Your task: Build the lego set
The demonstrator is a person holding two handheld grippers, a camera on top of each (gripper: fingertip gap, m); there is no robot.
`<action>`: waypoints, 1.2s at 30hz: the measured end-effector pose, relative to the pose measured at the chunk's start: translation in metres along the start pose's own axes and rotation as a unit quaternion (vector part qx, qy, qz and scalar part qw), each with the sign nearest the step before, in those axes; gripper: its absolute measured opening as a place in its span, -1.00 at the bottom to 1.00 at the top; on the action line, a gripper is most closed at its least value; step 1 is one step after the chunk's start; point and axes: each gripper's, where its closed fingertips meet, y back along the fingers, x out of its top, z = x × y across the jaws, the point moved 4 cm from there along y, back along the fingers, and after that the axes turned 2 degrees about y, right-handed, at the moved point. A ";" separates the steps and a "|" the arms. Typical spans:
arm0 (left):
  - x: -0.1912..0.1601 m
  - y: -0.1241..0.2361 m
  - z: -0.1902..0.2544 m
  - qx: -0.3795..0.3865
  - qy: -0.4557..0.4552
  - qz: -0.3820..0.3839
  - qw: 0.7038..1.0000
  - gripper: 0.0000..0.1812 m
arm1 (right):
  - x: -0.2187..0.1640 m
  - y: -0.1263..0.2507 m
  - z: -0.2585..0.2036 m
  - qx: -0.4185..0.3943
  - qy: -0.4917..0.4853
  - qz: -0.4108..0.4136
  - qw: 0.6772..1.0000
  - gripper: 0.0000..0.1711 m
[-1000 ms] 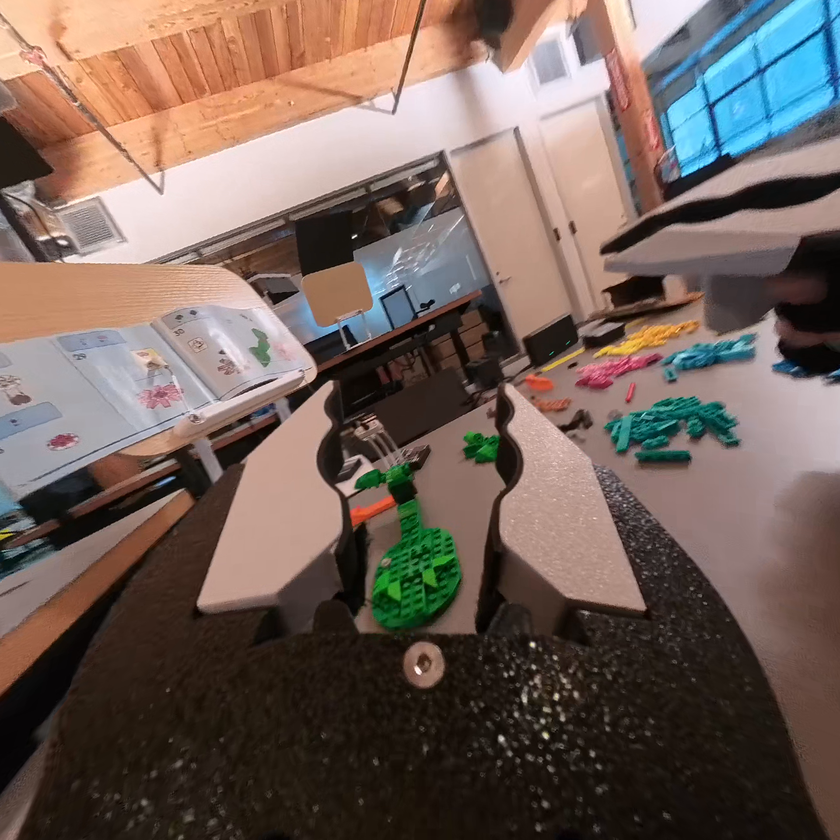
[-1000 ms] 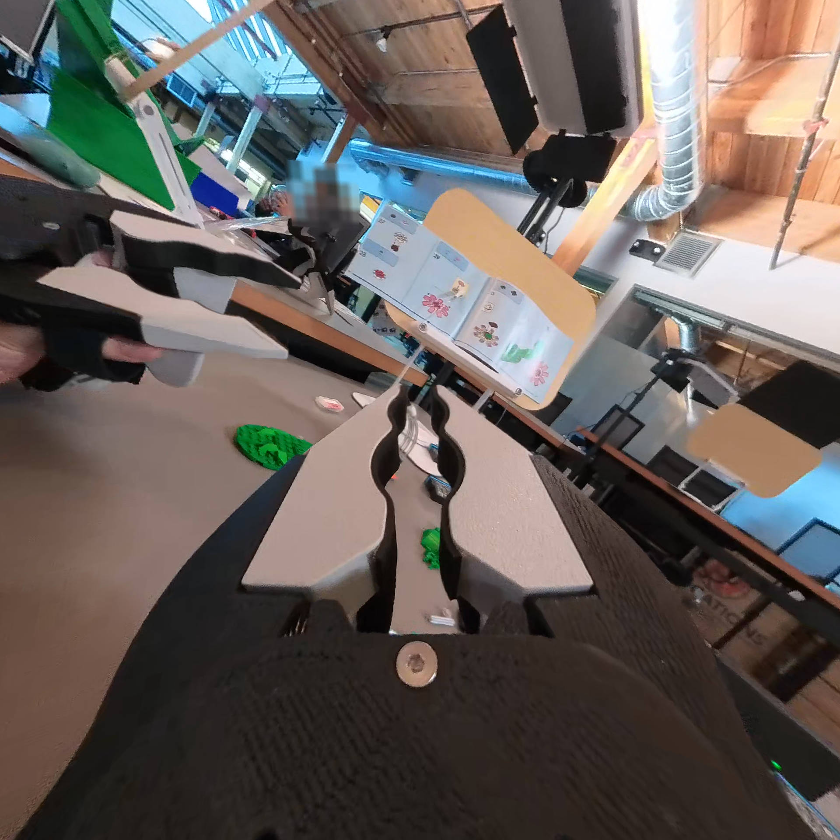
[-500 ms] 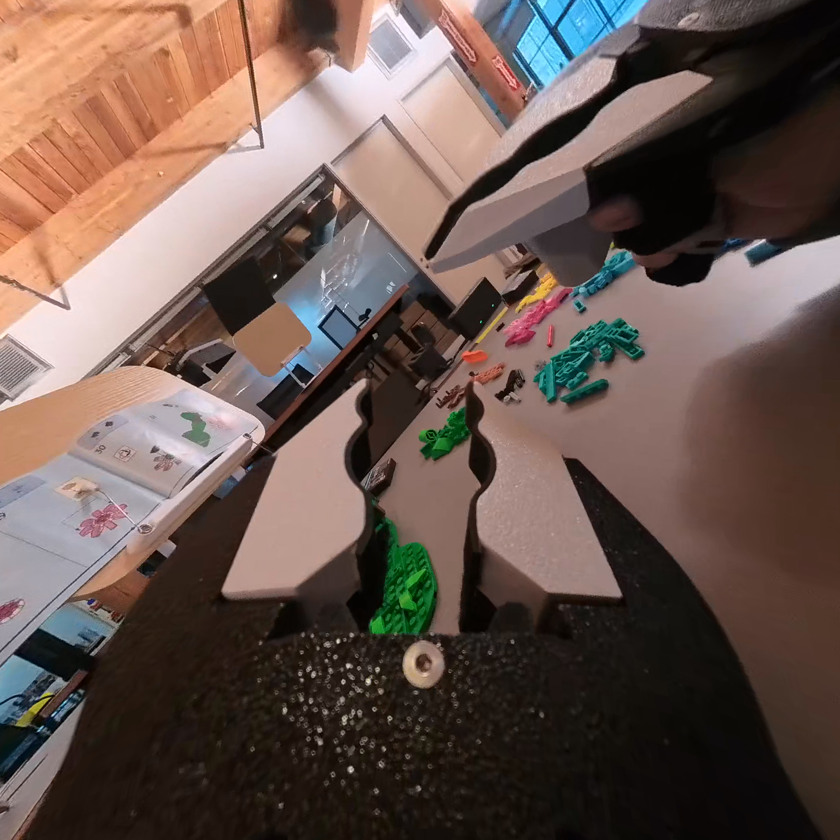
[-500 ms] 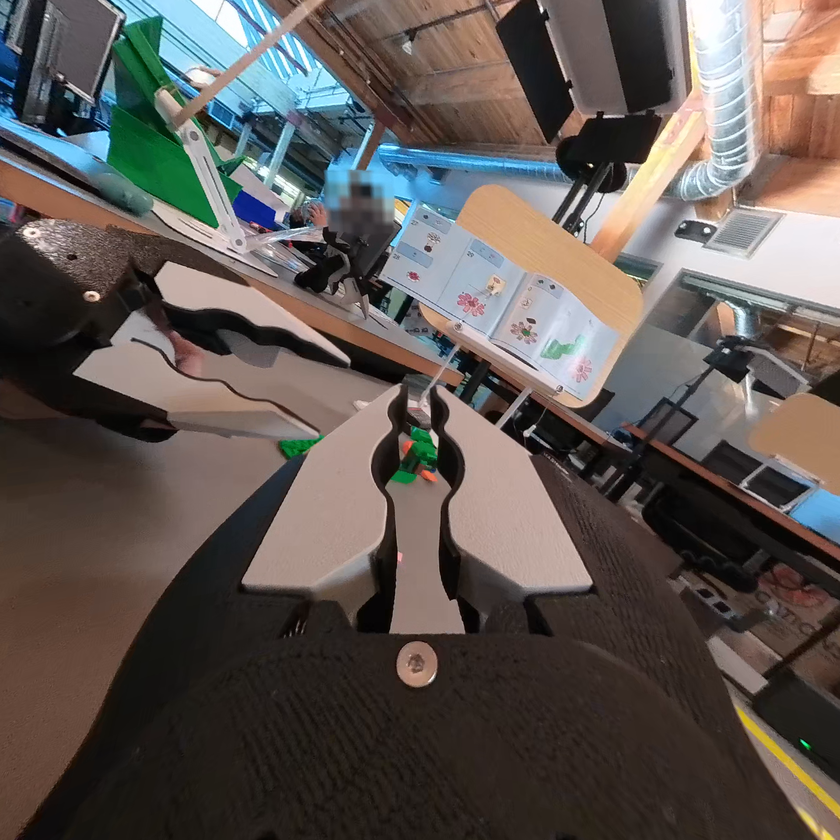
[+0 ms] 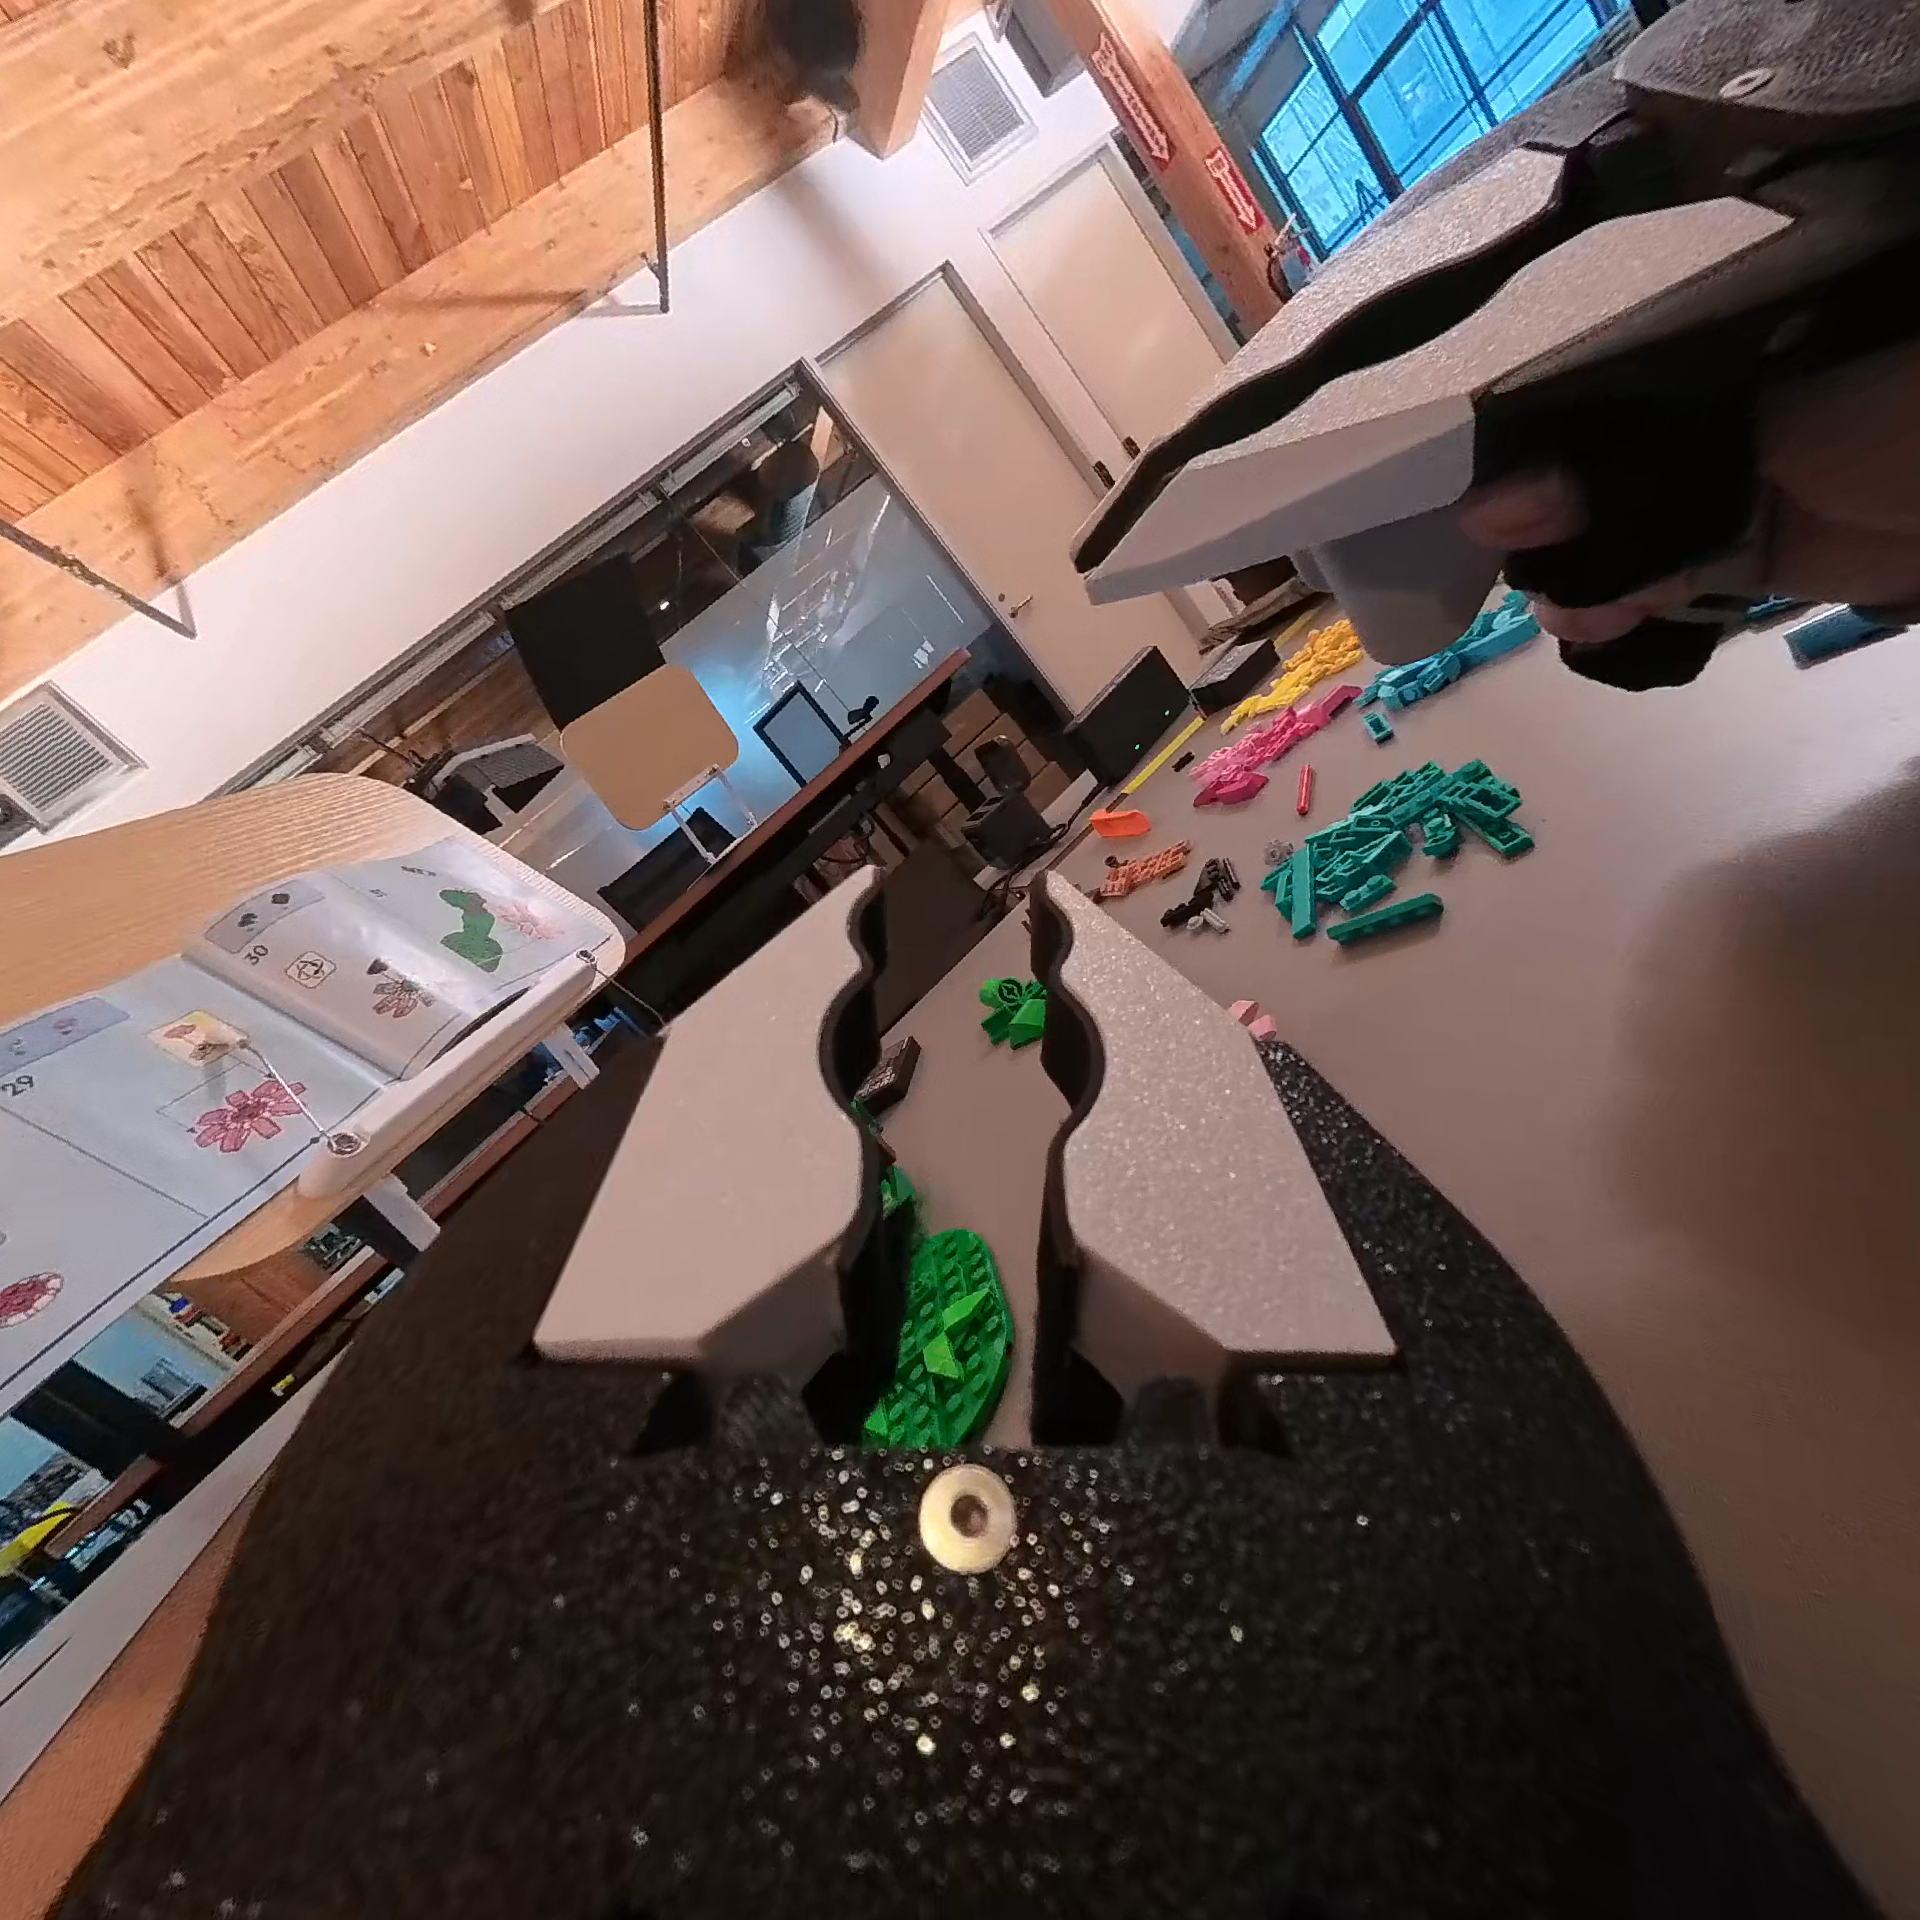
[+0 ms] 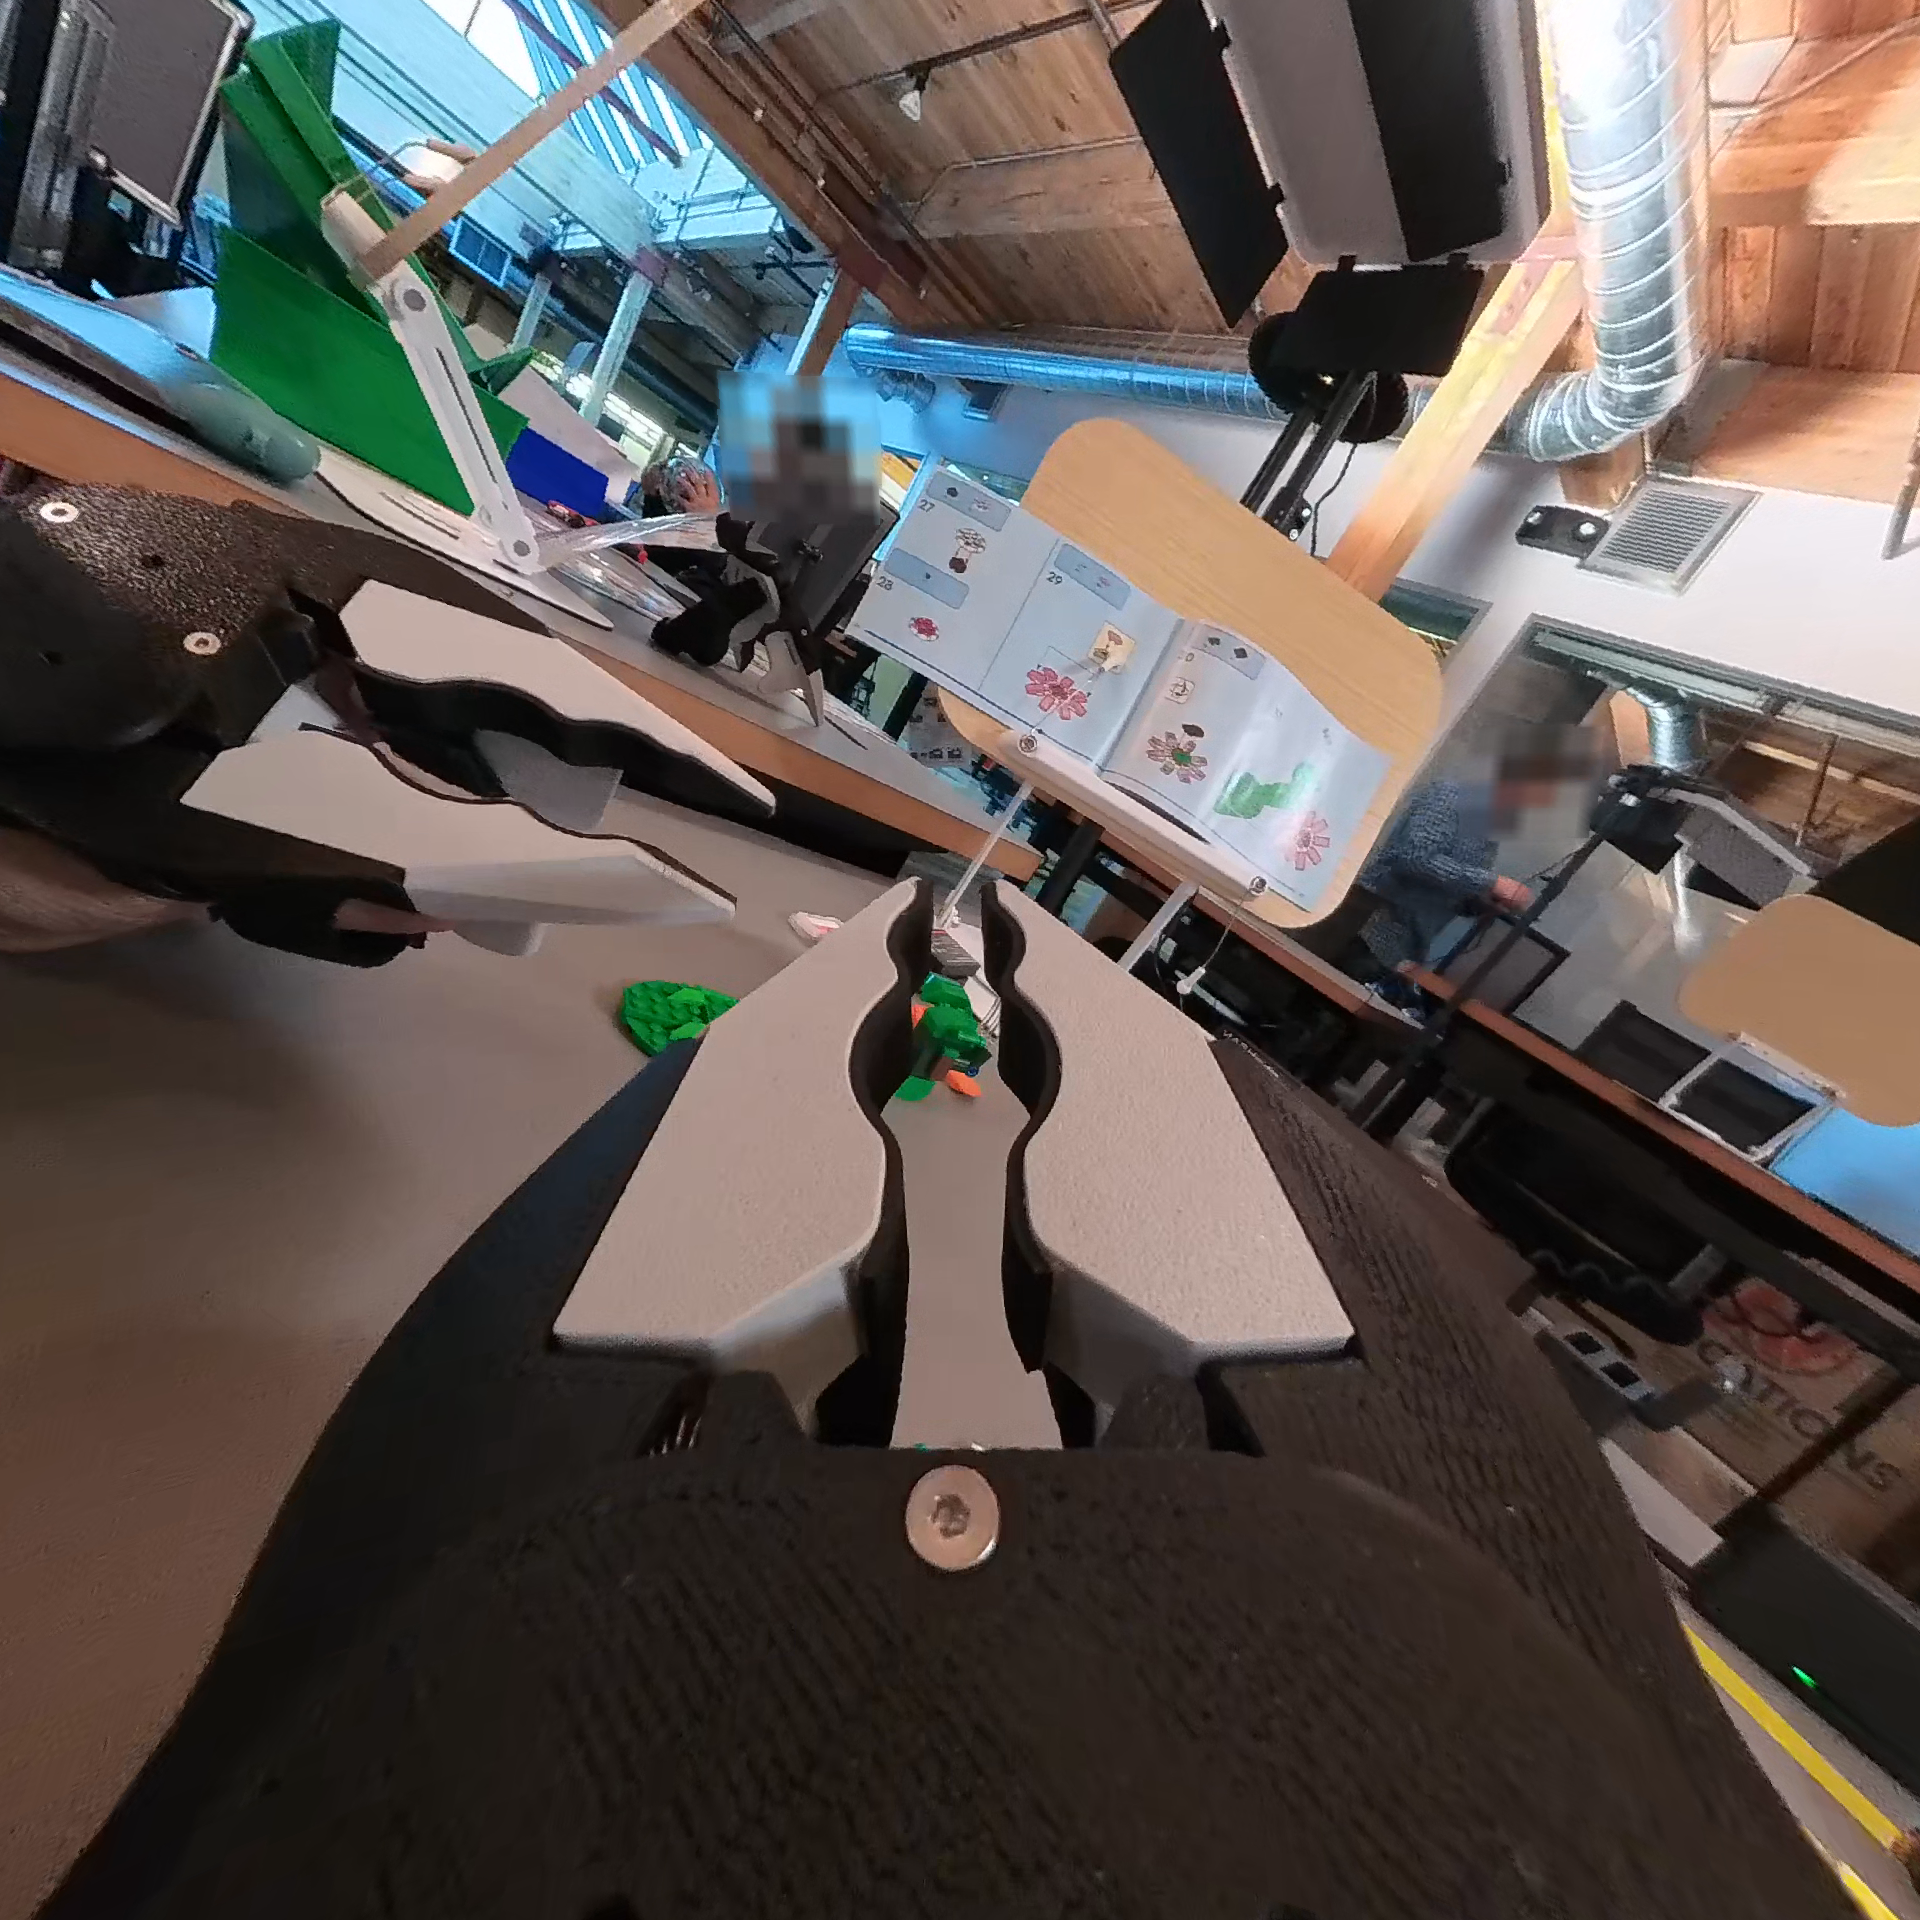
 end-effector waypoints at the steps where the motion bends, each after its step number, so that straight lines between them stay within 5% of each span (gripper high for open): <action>1: 0.000 0.000 0.000 0.000 0.002 0.000 1.000 -0.75 | 0.000 0.000 0.000 -0.001 0.000 -0.001 1.000 -0.91; 7: -0.003 0.001 -0.002 -0.006 0.020 -0.002 1.000 -1.00 | 0.000 0.001 0.002 -0.005 0.000 -0.001 1.000 -0.91; 30: -0.004 0.000 0.001 -0.017 0.010 -0.006 1.000 -1.00 | -0.004 0.002 0.012 -0.037 0.017 -0.026 0.999 -0.92; 36: -0.004 0.000 0.002 -0.019 0.009 -0.006 1.000 -1.00 | -0.029 -0.001 0.001 0.026 0.165 -0.122 0.978 -0.87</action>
